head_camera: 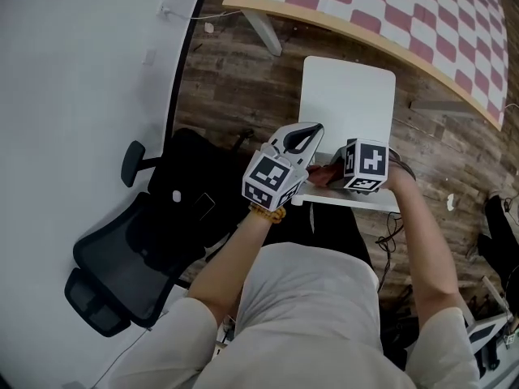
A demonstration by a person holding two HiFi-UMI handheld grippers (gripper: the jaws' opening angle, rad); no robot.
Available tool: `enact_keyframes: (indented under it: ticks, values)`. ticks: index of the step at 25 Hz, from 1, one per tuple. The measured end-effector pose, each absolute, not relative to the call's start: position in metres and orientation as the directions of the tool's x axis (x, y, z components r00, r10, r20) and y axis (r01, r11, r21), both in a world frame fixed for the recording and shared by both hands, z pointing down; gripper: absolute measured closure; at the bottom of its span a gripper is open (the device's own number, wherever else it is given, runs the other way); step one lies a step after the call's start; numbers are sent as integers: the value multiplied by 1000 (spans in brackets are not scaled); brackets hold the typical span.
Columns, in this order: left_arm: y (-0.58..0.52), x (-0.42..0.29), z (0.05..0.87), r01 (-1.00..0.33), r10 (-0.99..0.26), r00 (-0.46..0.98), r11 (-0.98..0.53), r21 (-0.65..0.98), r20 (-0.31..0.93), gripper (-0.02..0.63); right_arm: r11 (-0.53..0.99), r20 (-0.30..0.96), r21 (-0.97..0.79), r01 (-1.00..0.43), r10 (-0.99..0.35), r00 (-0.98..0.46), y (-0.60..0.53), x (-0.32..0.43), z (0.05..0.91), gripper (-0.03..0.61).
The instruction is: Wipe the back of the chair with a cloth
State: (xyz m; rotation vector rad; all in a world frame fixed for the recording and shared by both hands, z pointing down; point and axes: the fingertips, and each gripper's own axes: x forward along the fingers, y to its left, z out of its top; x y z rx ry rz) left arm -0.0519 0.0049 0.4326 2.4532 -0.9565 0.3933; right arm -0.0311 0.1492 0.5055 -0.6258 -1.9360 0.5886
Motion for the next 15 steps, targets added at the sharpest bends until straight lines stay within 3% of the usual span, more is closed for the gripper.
enact_keyframes:
  ticks: [15]
  values:
    - [-3,-39,475,-677,-526,730,-643,358,437,603,794,742,-600,99,598,-304,144,-10,598,494]
